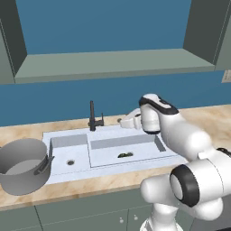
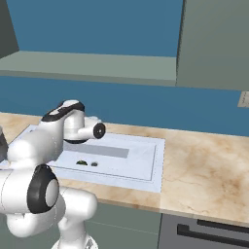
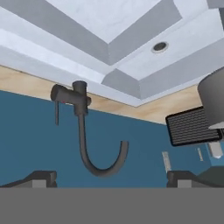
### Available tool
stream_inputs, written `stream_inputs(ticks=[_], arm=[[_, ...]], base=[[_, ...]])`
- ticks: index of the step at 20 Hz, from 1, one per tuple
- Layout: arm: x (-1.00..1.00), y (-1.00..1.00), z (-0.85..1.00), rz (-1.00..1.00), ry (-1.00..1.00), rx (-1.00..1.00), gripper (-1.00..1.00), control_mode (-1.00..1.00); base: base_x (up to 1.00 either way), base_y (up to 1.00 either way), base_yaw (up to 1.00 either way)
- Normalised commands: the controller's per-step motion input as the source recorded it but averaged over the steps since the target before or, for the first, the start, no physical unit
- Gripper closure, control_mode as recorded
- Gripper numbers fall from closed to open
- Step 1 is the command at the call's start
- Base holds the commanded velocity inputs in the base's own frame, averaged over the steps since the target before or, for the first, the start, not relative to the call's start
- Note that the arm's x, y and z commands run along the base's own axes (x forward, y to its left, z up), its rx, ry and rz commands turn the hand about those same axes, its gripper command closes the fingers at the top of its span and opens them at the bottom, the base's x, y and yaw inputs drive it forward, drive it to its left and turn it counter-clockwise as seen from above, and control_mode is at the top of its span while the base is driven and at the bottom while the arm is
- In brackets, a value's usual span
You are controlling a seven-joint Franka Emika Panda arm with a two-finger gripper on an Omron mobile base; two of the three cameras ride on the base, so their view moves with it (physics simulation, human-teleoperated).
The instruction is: Dump the squash from the pot into the sink. Then turn on the water and wash the squash. Then turn off the water and put the squash back in the pot.
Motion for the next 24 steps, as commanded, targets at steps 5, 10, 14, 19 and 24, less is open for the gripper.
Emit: stream_inputs(ticks=[5, 10, 14, 19, 24], arm=[[0.19, 0.09, -0.05, 0.07, 0.00, 0.00, -1.00, -1.00], [0.26, 0.11, -0.14, 0.05, 0.00, 0.00, -1.00, -1.00], [0.26, 0.16, -0.14, 0.01, 0.00, 0.00, -1.00, -1.00], [0.14, 0.11, -0.16, 0.00, 0.00, 0.00, -1.00, -1.00], [0.06, 0.12, -0.17, 0.00, -0.02, 0.00, -1.00, -1.00]], base=[[0.00, 0.00, 0.00], [0.00, 0.00, 0.00], [0.00, 0.00, 0.00], [0.00, 0.00, 0.00], [0.00, 0.00, 0.00]])
